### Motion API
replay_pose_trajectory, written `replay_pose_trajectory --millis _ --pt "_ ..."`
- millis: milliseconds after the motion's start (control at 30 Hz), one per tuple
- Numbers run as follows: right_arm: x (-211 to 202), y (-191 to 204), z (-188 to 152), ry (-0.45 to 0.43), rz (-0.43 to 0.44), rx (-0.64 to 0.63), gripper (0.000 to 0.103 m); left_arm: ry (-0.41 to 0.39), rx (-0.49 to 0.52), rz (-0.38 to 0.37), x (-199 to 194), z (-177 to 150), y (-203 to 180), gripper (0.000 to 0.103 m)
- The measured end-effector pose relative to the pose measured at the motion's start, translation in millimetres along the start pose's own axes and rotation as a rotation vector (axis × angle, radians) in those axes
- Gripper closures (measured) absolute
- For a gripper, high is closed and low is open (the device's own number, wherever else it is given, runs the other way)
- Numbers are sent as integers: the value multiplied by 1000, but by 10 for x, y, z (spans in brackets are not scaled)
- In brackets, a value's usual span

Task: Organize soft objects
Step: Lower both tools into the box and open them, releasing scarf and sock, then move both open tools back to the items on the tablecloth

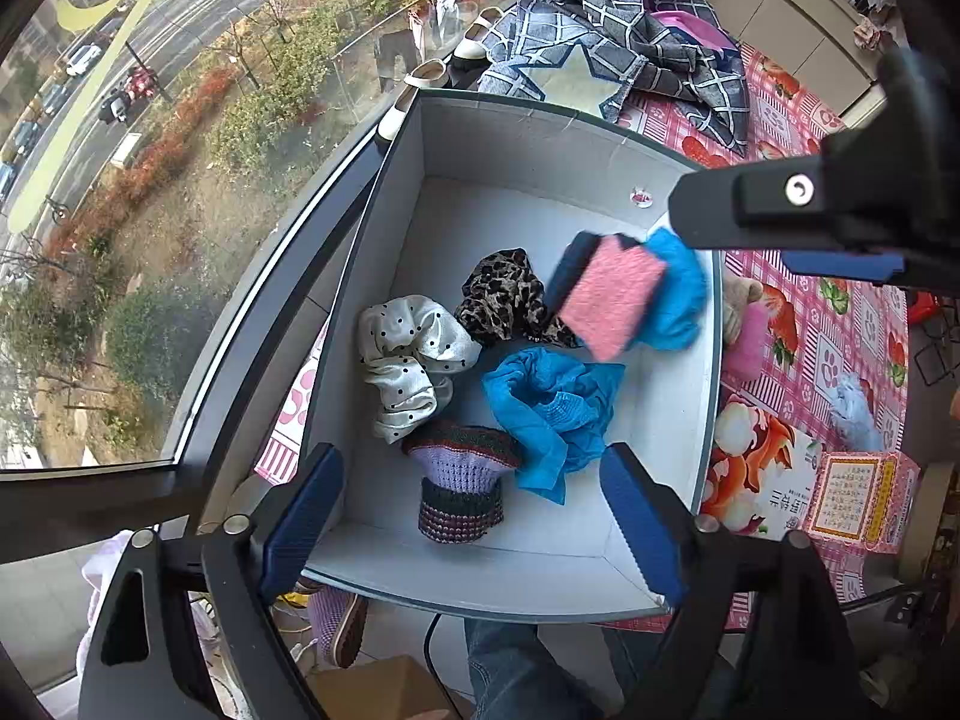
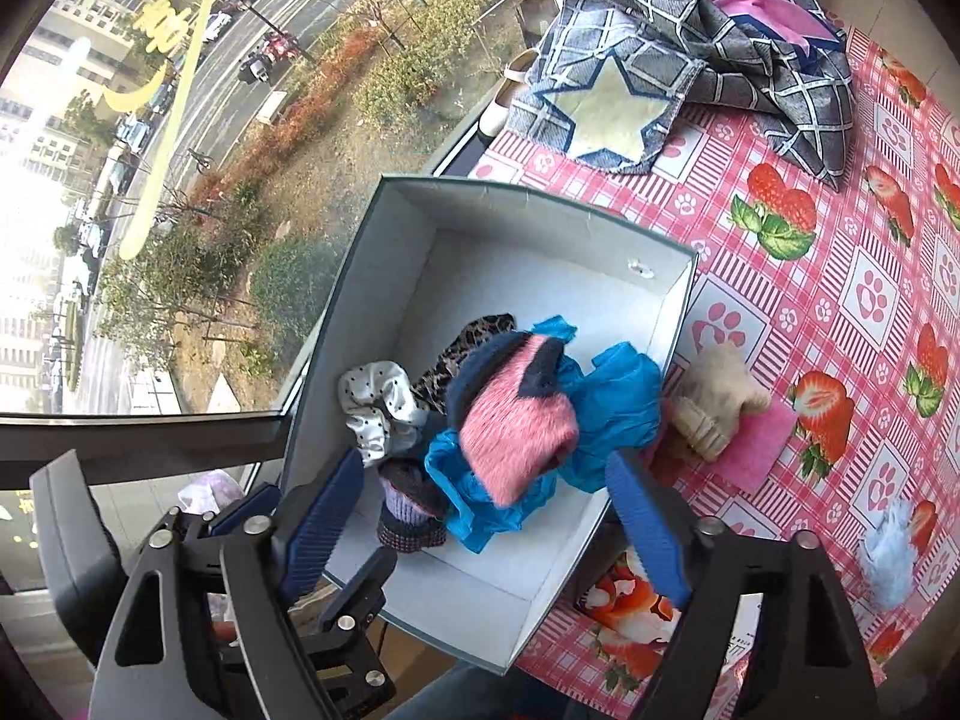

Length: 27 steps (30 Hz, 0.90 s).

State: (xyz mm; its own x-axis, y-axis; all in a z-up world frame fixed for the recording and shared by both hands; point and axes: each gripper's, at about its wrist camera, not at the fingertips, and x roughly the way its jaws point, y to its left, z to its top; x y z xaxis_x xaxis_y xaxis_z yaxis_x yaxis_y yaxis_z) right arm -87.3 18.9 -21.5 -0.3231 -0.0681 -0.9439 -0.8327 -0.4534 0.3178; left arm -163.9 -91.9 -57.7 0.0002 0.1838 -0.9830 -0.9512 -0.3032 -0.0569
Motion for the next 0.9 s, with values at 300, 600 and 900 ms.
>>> replay_pose_trajectory --millis 300,600,900 --pt "-374 -299 -21 -64 7 108 16 -3 30 -73 -76 40 -149 0" --pt "-605 -863 -373 -14 26 281 16 10 142 -131 -170 76 -572 0" --pt "-1148 -1808 -910 -70 31 534 16 0 324 -139 -250 236 -1372 0"
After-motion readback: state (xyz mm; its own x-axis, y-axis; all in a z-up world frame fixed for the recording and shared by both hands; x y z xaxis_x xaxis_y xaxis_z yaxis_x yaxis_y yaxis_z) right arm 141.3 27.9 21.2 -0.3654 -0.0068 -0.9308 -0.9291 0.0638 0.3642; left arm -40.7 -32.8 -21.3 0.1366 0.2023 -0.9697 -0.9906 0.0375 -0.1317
